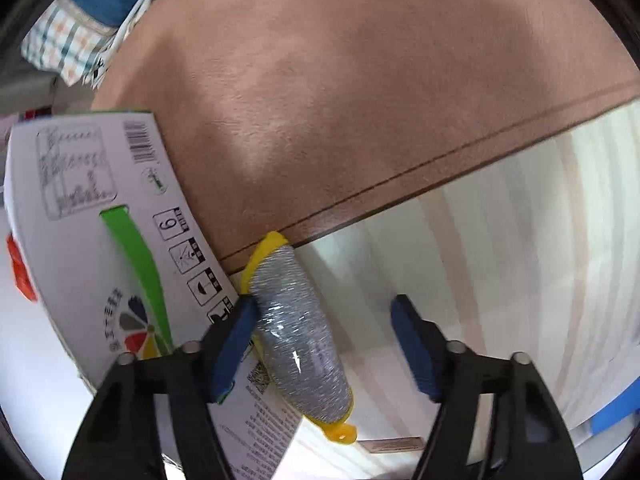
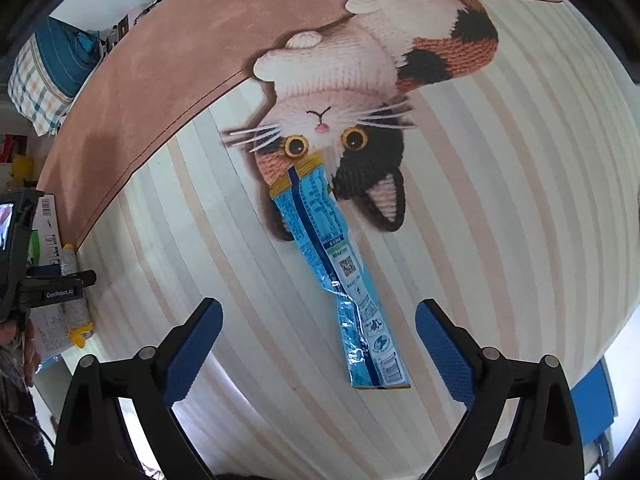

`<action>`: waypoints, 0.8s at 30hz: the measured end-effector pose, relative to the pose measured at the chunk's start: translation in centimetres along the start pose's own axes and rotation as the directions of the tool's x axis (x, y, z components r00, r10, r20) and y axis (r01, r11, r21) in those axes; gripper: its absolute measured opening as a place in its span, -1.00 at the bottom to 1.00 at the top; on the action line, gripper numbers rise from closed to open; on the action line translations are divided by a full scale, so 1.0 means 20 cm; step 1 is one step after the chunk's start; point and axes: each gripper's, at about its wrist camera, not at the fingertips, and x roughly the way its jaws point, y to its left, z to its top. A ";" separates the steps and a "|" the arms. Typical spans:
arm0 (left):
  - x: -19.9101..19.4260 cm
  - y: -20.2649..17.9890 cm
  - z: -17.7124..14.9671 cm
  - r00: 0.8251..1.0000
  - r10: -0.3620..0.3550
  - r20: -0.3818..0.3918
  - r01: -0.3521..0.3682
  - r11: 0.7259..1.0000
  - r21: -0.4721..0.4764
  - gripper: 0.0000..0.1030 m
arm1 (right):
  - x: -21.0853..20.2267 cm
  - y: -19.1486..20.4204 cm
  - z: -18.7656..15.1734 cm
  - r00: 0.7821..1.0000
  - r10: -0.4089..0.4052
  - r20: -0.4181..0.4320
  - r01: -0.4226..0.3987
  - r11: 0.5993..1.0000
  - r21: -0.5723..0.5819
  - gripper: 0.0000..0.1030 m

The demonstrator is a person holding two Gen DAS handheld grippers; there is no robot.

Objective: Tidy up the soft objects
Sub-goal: 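Grasp the silver-yellow scrubber with left tool while right tool grasps blue stick pack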

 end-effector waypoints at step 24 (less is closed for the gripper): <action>0.13 -0.12 -0.31 0.980 -0.165 -0.110 0.160 0.986 -0.052 0.34 | 0.22 -0.02 0.12 0.996 -0.048 -0.073 0.046 0.999 -0.021 0.73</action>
